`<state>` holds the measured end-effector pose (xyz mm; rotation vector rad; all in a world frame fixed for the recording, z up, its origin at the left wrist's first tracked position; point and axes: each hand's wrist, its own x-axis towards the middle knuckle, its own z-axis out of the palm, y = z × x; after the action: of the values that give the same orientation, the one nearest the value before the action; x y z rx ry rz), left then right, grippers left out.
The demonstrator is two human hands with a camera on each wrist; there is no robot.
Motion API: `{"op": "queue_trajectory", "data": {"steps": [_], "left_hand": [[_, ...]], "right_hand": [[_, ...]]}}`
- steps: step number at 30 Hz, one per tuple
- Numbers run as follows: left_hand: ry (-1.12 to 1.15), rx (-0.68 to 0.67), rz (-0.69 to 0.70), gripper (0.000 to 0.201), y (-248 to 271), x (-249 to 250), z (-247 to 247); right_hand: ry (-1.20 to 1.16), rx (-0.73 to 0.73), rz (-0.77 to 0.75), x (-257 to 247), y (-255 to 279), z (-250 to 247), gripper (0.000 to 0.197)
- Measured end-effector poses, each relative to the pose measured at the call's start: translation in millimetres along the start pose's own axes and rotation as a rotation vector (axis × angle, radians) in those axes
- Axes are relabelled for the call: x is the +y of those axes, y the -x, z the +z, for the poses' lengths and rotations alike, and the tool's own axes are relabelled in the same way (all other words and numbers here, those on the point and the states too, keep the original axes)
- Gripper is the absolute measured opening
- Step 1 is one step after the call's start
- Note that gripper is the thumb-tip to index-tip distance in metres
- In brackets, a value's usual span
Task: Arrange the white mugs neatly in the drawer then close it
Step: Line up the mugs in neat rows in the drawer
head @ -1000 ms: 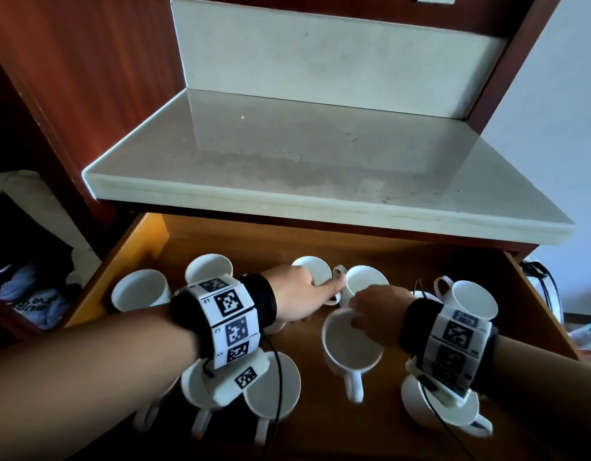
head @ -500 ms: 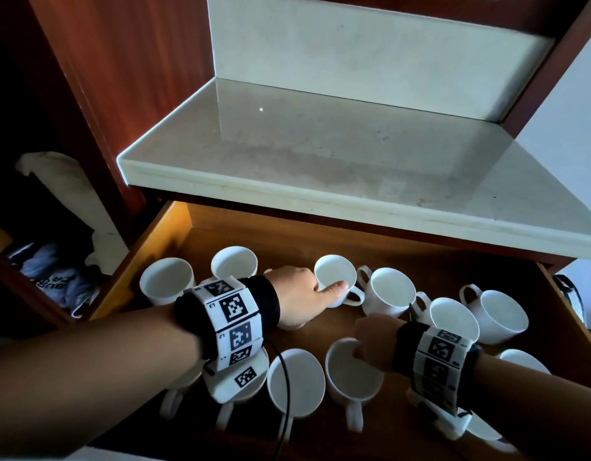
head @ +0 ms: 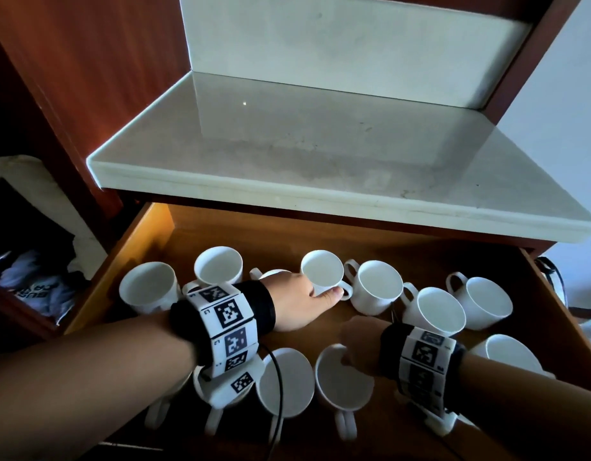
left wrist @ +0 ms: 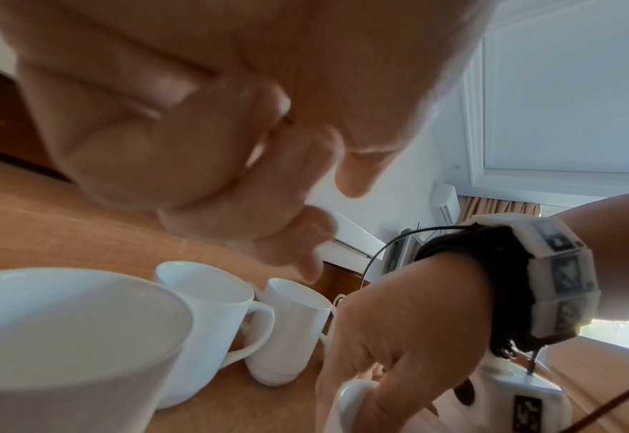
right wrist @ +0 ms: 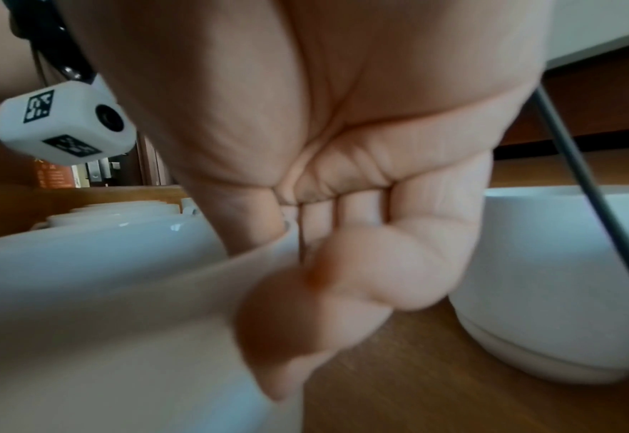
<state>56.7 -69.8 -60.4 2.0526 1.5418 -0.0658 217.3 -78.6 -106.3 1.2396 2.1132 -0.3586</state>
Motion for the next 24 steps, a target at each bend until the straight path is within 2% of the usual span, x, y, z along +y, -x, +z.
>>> {"op": "queue_trajectory", "data": {"steps": [3,6,8,11,14,16,18,20,24], "left_hand": [[-0.017,-0.013,0.000,0.065,-1.8,5.5,1.7],[-0.054,-0.029,-0.003,0.067,-1.9,11.2,2.4],[-0.043,-0.045,0.000,0.069,-3.3,13.3,3.2],[-0.066,-0.064,-0.002,0.071,-7.4,20.1,5.4],[-0.101,-0.090,0.013,0.073,-12.5,37.1,8.3],[-0.096,-0.101,0.052,0.075,-16.5,48.0,11.9],[-0.103,-0.100,0.086,0.076,-22.9,57.5,18.0],[-0.129,-0.095,0.112,0.077,-28.3,64.8,24.1],[-0.179,-0.091,0.154,0.067,-32.3,83.5,30.5]], "right_hand": [[0.008,0.001,-0.013,-0.6,3.2,-0.5,0.040],[-0.090,0.015,-0.035,11.9,14.6,-7.0,0.045],[-0.168,0.067,0.029,36.3,25.3,-14.5,0.051],[-0.032,0.122,0.173,81.0,45.9,-18.0,0.048],[0.145,-0.105,0.235,106.1,66.6,-3.4,0.047],[0.131,-0.242,0.252,110.1,69.9,10.9,0.041],[0.096,-0.280,0.245,111.3,66.0,28.9,0.041],[0.109,-0.234,0.252,111.5,60.9,42.4,0.046],[0.136,-0.112,0.221,111.8,65.7,42.1,0.028]]}}
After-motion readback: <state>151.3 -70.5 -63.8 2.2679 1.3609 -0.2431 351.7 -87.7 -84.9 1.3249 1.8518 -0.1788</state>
